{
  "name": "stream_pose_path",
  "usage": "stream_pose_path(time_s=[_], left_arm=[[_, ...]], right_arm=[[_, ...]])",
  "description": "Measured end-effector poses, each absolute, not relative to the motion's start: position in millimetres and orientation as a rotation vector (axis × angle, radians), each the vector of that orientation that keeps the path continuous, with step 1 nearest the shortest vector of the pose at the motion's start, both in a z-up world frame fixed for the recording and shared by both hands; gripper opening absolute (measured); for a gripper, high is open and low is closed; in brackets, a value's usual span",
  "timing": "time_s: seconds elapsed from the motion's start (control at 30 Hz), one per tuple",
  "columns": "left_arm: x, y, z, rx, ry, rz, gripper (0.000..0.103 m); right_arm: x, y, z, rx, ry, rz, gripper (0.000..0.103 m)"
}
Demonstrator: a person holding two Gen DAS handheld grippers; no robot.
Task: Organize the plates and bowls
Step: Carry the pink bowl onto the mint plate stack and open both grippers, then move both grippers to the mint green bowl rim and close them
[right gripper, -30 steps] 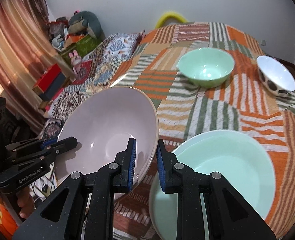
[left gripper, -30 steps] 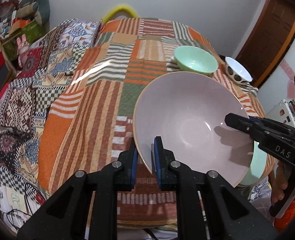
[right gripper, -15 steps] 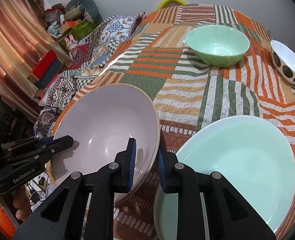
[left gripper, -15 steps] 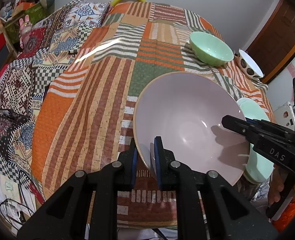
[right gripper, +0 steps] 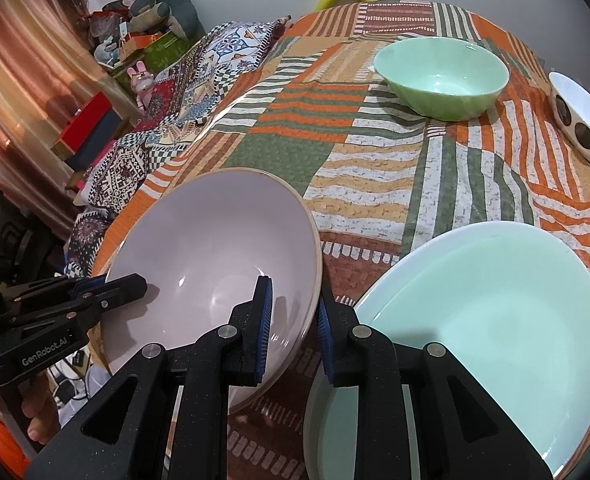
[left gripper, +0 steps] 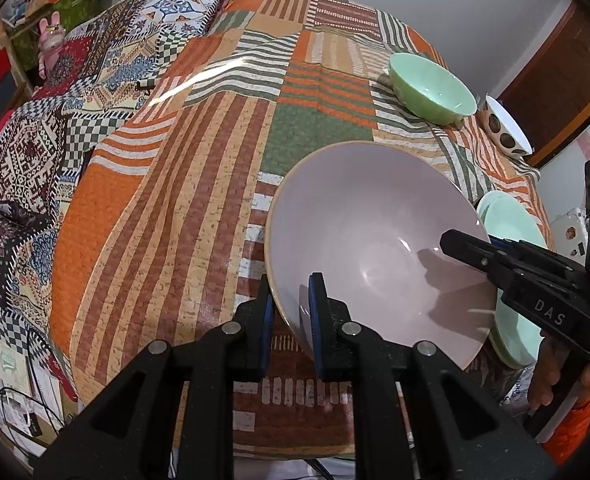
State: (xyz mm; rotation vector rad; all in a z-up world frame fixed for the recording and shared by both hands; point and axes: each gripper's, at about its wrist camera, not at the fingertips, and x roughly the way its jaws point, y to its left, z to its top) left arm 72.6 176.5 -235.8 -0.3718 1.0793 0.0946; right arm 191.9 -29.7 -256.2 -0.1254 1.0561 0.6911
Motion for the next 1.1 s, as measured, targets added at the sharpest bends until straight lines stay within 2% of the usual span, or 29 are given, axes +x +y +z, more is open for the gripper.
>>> stream_pose_path(time_s=[0.13,0.27,0.3,0.43,0.6,0.73,1.1], left_arm=[[70,181,-234,-0.394,1.086,0.105,0.014],[65,184,-221,-0.401,1.058,0.111,0.015],[64,183,-215,-0.392,1.044,0.115,0.019],[62,176,-191,-0.355,0.982,0.11,0.024],[62,163,-154,-0.317,0.88,0.088,0.045],[67,152,-128,-0.285,0.818,0.065,0.049],[119,133,-81,-0.253,0.727,0.03,0.073]], right_arm=[[192,-33,-252,-0.114,1.051,0.696,0.021],[189,-40,-239,-0.118,1.004,0.684,0.036],[188,-44,-234,-0.113,0.99,0.683,0.04],[186,-54,-220,-0.101,0.946,0.674,0.042],[189,-70,-199,-0.069,0.895,0.661,0.044],[192,-84,-179,-0.054,0.837,0.645,0.044],[207,-121,-126,-0.004,0.673,0.58,0.045]])
